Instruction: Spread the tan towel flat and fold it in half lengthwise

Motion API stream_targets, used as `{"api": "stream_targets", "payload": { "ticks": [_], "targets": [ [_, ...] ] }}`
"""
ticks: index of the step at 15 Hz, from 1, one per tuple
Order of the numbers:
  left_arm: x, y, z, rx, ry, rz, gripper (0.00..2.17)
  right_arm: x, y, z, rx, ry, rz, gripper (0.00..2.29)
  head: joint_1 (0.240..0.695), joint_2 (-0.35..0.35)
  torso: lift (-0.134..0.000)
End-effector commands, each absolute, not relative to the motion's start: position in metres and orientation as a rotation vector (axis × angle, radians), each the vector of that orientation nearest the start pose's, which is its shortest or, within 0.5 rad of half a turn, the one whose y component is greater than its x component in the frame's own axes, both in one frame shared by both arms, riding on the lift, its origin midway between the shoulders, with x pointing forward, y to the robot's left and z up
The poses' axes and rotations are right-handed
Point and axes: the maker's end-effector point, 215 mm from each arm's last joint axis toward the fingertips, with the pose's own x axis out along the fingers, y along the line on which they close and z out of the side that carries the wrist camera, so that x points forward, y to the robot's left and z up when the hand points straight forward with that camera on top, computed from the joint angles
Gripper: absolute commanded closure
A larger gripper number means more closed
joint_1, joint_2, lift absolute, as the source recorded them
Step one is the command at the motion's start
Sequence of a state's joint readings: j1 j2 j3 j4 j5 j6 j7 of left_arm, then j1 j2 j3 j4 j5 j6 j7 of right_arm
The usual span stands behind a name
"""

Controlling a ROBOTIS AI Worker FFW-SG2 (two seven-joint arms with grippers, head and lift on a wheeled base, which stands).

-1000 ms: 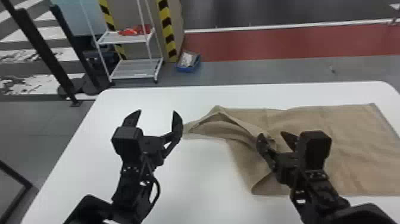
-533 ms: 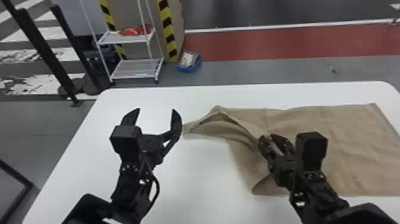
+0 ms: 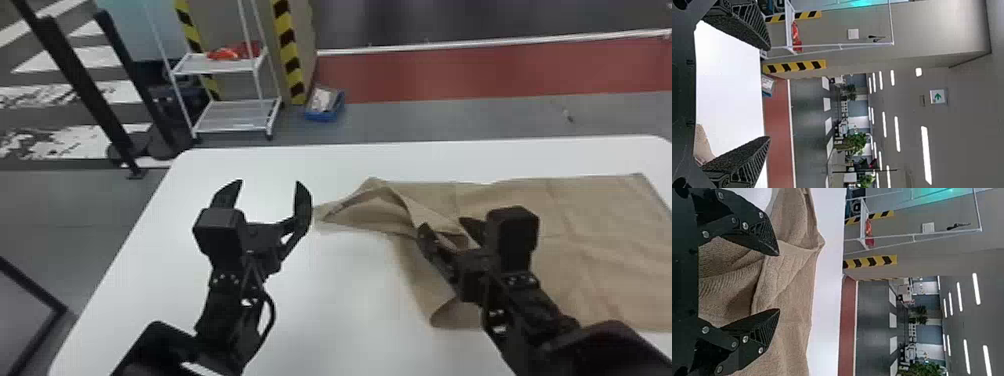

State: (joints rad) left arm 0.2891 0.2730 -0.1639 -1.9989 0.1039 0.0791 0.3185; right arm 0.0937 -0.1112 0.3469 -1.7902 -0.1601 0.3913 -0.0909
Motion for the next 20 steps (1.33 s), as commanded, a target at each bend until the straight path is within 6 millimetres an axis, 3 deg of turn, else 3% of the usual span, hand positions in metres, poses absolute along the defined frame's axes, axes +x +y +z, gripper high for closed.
{"api": "stream_targets", "payload": {
  "ticks": [1, 5, 11, 14, 16, 18, 20],
  "targets": [
    [0.508, 0.237, -0.298, 0.101, -0.039, 0.068, 0.08, 0.528, -0.057, -0.403, 0.012, 0.302, 0.305, 0.45, 0.695, 0.181, -0.128],
    [0.511, 0.237, -0.298, 0.101, -0.040, 0.068, 0.08, 0.533, -0.056, -0.409, 0.000, 0.328, 0.311, 0.47, 0.695, 0.188, -0.128],
    [0.514, 0.231, -0.302, 0.100, -0.033, 0.061, 0.08, 0.522, -0.024, -0.403, -0.012, 0.314, 0.396, 0.45, 0.695, 0.203, -0.128],
    [0.513, 0.231, -0.305, 0.101, -0.029, 0.061, 0.08, 0.525, -0.026, -0.409, -0.052, 0.333, 0.388, 0.47, 0.695, 0.216, -0.128],
    [0.513, 0.231, -0.306, 0.100, -0.027, 0.061, 0.08, 0.525, -0.032, -0.415, -0.057, 0.353, 0.380, 0.81, 0.695, 0.215, -0.128],
    [0.514, 0.231, -0.305, 0.101, -0.029, 0.059, 0.08, 0.523, -0.035, -0.417, -0.052, 0.358, 0.375, 1.41, 0.695, 0.211, -0.128],
    [0.515, 0.231, -0.303, 0.100, -0.032, 0.061, 0.08, 0.523, -0.038, -0.409, -0.037, 0.332, 0.369, 1.66, 0.695, 0.207, -0.128]
  ]
}}
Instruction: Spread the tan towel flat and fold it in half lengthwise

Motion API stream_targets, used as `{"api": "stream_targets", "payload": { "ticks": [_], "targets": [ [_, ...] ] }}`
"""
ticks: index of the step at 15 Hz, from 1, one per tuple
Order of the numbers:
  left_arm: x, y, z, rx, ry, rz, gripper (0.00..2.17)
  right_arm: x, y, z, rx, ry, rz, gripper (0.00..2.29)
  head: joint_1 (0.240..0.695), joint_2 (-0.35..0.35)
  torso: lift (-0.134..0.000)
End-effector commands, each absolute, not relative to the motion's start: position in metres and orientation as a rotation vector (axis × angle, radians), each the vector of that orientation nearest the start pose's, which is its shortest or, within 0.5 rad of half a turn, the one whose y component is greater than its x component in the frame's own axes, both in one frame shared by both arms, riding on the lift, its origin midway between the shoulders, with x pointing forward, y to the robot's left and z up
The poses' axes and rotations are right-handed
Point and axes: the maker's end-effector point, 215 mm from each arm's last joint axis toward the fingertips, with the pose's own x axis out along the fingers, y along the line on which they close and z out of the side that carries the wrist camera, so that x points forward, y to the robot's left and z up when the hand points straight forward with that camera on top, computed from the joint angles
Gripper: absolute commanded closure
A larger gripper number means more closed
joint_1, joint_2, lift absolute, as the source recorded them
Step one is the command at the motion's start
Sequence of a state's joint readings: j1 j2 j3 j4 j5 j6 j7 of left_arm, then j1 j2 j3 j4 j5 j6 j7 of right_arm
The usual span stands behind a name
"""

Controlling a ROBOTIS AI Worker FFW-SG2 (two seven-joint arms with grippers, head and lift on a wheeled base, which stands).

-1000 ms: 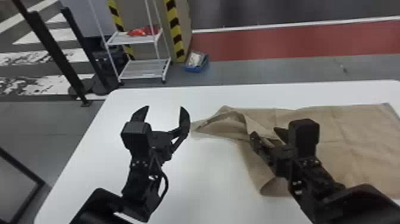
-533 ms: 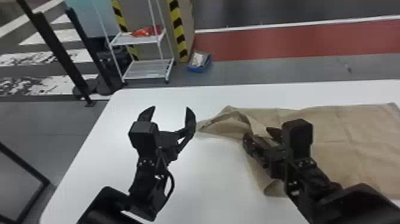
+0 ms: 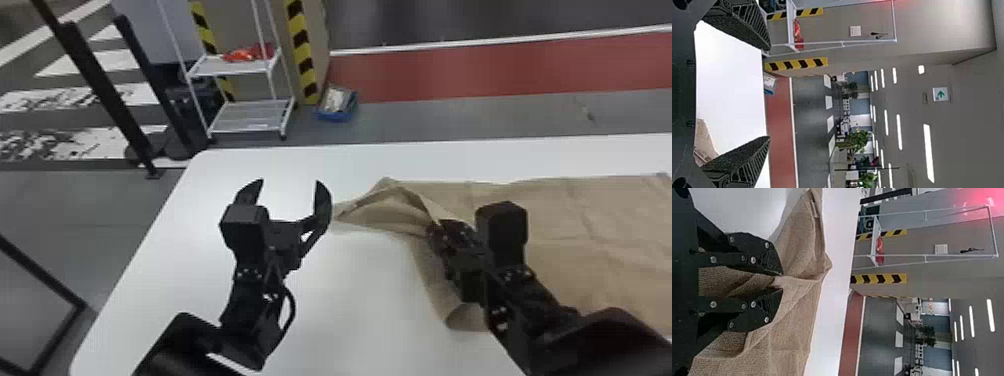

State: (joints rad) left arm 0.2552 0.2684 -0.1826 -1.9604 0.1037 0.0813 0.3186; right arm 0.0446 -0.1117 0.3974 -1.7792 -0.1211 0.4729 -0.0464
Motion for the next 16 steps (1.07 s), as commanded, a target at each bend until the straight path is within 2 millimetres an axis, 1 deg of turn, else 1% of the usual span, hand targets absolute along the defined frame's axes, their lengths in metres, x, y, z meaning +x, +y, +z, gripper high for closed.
{"api": "stream_targets", "payload": {
  "ticks": [1, 2, 3, 4, 5, 6, 7, 9, 11, 12, 13, 14, 15, 16],
  "targets": [
    [0.515, 0.231, -0.302, 0.099, -0.035, 0.061, 0.08, 0.523, -0.037, -0.400, -0.029, 0.308, 0.371, 1.66, 0.695, 0.206, -0.128],
    [0.515, 0.231, -0.302, 0.099, -0.035, 0.061, 0.08, 0.523, -0.035, -0.390, -0.016, 0.286, 0.375, 1.66, 0.695, 0.204, -0.128],
    [0.515, 0.232, -0.302, 0.099, -0.035, 0.062, 0.08, 0.519, -0.031, -0.384, -0.004, 0.276, 0.387, 1.66, 0.695, 0.204, -0.128],
    [0.515, 0.233, -0.302, 0.100, -0.035, 0.064, 0.08, 0.514, -0.023, -0.370, 0.031, 0.260, 0.418, 1.66, 0.695, 0.204, -0.128],
    [0.515, 0.235, -0.301, 0.100, -0.036, 0.068, 0.08, 0.505, -0.010, -0.357, 0.083, 0.260, 0.468, 1.66, 0.695, 0.210, -0.128],
    [0.515, 0.236, -0.301, 0.101, -0.037, 0.073, 0.08, 0.491, 0.007, -0.357, 0.132, 0.297, 0.534, 1.66, 0.695, 0.218, -0.128],
    [0.515, 0.238, -0.301, 0.101, -0.037, 0.077, 0.08, 0.470, 0.034, -0.360, 0.185, 0.356, 0.623, 1.66, 0.695, 0.227, -0.128],
    [0.516, 0.236, -0.299, 0.101, -0.041, 0.076, 0.08, 0.442, 0.077, -0.363, 0.187, 0.394, 0.731, 1.66, 0.695, 0.286, -0.128],
    [0.515, 0.235, -0.300, 0.099, -0.039, 0.074, 0.08, 0.416, 0.110, -0.386, 0.154, 0.462, 0.816, 1.66, 0.695, 0.328, -0.128],
    [0.515, 0.233, -0.300, 0.100, -0.039, 0.070, 0.08, 0.402, 0.123, -0.395, 0.139, 0.492, 0.852, 1.66, 0.695, 0.346, -0.128],
    [0.515, 0.233, -0.301, 0.101, -0.037, 0.069, 0.08, 0.393, 0.132, -0.404, 0.125, 0.516, 0.870, 1.66, 0.695, 0.350, -0.128],
    [0.515, 0.232, -0.301, 0.100, -0.037, 0.066, 0.08, 0.386, 0.138, -0.420, 0.101, 0.565, 0.886, 1.63, 0.695, 0.350, -0.128],
    [0.515, 0.231, -0.302, 0.101, -0.037, 0.064, 0.08, 0.383, 0.140, -0.432, 0.080, 0.592, 0.895, 1.36, 0.695, 0.350, -0.128],
    [0.515, 0.231, -0.301, 0.101, -0.038, 0.064, 0.08, 0.380, 0.143, -0.434, 0.077, 0.591, 0.901, 0.66, 0.695, 0.350, -0.128]
  ]
}}
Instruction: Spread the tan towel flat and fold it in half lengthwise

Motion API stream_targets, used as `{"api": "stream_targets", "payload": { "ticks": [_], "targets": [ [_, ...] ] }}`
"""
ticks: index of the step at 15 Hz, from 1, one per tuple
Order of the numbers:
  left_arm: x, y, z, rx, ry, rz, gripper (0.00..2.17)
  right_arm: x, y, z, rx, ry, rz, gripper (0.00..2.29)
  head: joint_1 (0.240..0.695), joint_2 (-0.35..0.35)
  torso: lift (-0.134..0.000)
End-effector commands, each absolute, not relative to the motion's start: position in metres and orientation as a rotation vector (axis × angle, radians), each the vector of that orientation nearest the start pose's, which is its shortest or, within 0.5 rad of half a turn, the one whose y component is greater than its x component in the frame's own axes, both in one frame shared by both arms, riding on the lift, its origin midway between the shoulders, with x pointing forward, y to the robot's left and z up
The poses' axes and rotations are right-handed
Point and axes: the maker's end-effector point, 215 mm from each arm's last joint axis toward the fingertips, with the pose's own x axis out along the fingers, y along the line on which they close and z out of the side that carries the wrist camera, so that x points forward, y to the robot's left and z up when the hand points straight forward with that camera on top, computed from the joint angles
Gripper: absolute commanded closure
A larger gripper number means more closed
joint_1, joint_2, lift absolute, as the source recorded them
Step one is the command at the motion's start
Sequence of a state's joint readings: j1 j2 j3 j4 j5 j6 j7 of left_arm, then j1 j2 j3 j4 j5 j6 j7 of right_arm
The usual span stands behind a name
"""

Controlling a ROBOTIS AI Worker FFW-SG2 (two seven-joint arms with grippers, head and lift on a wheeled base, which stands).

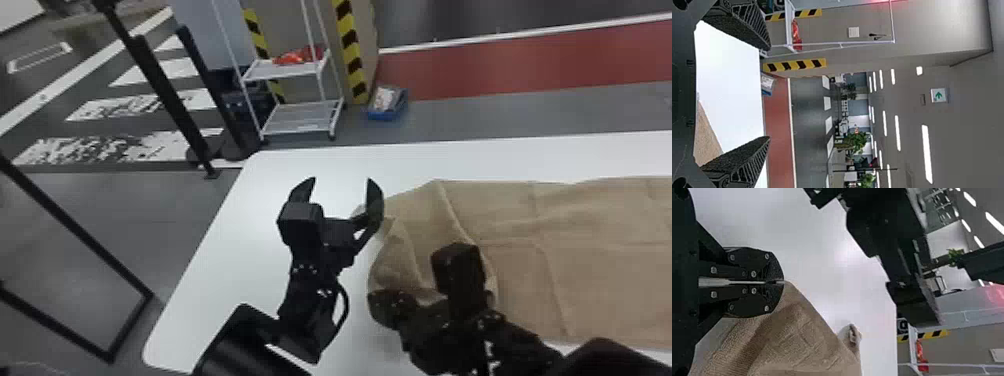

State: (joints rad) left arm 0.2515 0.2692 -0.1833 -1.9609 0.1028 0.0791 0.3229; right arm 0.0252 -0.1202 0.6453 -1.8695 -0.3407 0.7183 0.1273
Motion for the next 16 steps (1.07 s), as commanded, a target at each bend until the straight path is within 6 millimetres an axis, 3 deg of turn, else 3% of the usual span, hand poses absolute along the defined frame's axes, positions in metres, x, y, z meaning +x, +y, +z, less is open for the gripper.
{"api": "stream_targets", "payload": {
  "ticks": [1, 3, 6, 9, 12, 14, 16],
  "targets": [
    [0.515, 0.231, -0.301, 0.101, -0.038, 0.062, 0.08, 0.380, 0.142, -0.431, 0.094, 0.570, 0.901, 0.03, 0.695, 0.350, -0.128],
    [0.515, 0.231, -0.301, 0.102, -0.038, 0.062, 0.08, 0.381, 0.131, -0.421, 0.138, 0.542, 0.915, 0.00, 0.695, 0.350, -0.128],
    [0.516, 0.231, -0.302, 0.103, -0.037, 0.061, 0.08, 0.386, 0.092, -0.395, 0.201, 0.472, 0.903, 0.06, 0.695, 0.350, -0.128],
    [0.516, 0.229, -0.302, 0.102, -0.037, 0.057, 0.08, 0.397, 0.030, -0.369, 0.199, 0.410, 0.822, 0.06, 0.695, 0.350, -0.128],
    [0.511, 0.231, -0.310, 0.113, -0.021, 0.054, 0.08, 0.416, -0.062, -0.375, 0.056, 0.391, 0.637, 0.07, 0.695, 0.303, -0.128],
    [0.499, 0.233, -0.317, 0.121, -0.008, 0.048, 0.08, 0.426, -0.133, -0.376, 0.024, 0.383, 0.518, 0.07, 0.695, 0.241, -0.128],
    [0.483, 0.236, -0.317, 0.119, -0.001, 0.053, 0.08, 0.432, -0.200, -0.364, 0.054, 0.329, 0.421, 0.07, 0.695, 0.152, -0.128]
  ]
}}
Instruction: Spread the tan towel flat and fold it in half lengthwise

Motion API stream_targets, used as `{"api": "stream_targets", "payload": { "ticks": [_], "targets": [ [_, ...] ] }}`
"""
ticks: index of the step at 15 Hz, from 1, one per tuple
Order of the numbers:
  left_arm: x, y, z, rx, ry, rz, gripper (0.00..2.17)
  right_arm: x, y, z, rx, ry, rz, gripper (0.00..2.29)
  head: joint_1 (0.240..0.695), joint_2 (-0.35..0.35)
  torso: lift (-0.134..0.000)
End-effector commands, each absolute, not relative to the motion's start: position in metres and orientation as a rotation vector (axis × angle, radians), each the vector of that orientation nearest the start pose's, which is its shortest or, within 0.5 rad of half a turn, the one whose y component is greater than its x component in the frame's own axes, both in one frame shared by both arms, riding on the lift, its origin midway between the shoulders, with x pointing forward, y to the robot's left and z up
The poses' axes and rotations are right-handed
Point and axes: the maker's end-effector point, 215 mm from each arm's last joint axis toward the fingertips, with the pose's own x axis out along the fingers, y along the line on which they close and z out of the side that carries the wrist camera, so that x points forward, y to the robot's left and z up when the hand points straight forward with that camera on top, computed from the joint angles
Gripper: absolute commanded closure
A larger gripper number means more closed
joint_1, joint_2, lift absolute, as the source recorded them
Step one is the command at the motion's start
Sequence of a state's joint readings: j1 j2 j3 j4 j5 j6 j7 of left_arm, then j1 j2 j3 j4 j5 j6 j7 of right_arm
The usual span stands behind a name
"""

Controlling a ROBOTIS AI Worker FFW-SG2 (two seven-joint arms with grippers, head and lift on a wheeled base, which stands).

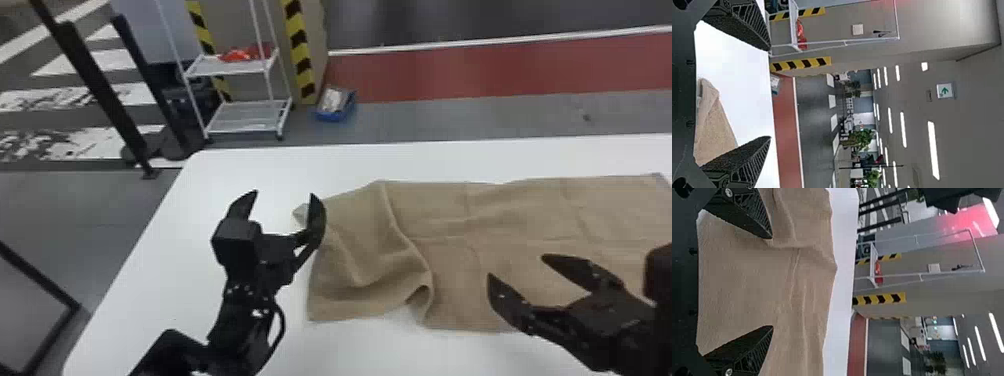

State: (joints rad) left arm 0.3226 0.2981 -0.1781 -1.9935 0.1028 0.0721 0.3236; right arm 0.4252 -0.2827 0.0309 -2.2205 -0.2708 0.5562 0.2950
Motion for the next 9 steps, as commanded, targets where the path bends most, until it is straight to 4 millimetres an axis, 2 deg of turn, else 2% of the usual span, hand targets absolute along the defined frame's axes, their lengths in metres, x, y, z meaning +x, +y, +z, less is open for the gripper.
{"api": "stream_targets", "payload": {
  "ticks": [1, 2, 3, 5, 6, 9],
  "targets": [
    [0.474, 0.241, -0.320, 0.123, 0.010, 0.060, 0.08, 0.432, -0.235, -0.358, 0.070, 0.299, 0.370, 0.07, 0.695, 0.123, -0.128],
    [0.466, 0.246, -0.321, 0.118, 0.019, 0.066, 0.09, 0.432, -0.264, -0.353, 0.070, 0.268, 0.324, 0.07, 0.695, 0.096, -0.128],
    [0.456, 0.250, -0.325, 0.117, 0.033, 0.068, 0.09, 0.432, -0.296, -0.345, 0.054, 0.225, 0.270, 0.07, 0.695, 0.034, -0.128],
    [0.432, 0.262, -0.341, 0.098, 0.086, 0.086, 0.09, 0.424, -0.356, -0.339, 0.057, 0.167, 0.169, 0.09, 0.695, -0.024, -0.128],
    [0.421, 0.266, -0.351, 0.091, 0.118, 0.093, 0.09, 0.418, -0.375, -0.340, 0.055, 0.152, 0.134, 0.09, 0.695, -0.072, -0.128],
    [0.390, 0.271, -0.388, 0.094, 0.252, 0.112, 0.09, 0.390, -0.427, -0.333, 0.046, 0.067, 0.027, 0.10, 0.695, -0.145, -0.128]
  ]
}}
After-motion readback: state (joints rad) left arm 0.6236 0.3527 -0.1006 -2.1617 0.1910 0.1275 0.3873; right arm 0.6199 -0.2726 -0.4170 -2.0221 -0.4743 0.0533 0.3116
